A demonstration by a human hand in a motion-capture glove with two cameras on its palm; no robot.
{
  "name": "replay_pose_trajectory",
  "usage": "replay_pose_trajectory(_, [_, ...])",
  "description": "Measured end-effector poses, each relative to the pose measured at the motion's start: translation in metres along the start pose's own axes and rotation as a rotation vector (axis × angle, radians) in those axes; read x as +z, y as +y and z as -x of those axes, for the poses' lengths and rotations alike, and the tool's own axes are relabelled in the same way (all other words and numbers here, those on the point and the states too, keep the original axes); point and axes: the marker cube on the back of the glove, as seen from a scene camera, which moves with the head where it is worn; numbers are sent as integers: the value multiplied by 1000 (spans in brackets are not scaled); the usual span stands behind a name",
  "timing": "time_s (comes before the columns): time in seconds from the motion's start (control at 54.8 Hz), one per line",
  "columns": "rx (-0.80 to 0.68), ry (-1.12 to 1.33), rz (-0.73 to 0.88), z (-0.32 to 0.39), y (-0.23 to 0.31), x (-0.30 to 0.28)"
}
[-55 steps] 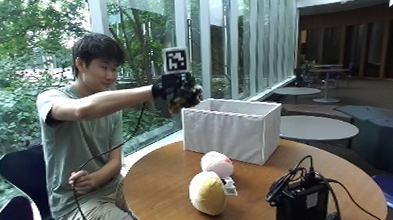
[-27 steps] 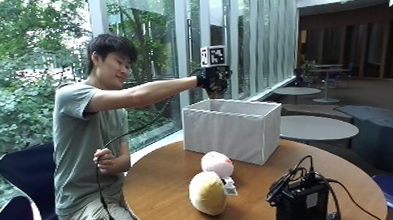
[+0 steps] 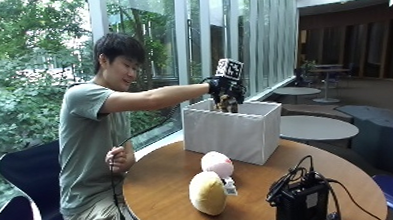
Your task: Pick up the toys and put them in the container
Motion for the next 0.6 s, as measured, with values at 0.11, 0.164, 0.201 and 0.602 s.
replay_pose_trajectory(0.11, [-88,126,24,15,4,-6])
replay_pose_trajectory(0.164, [-81,161,-5,-12,21,-17])
replay_pose_trajectory(0.201, [-61,167,-16,-28,31,-23])
replay_pose_trajectory(0.602, [225,-13,-67,-270,190,-41])
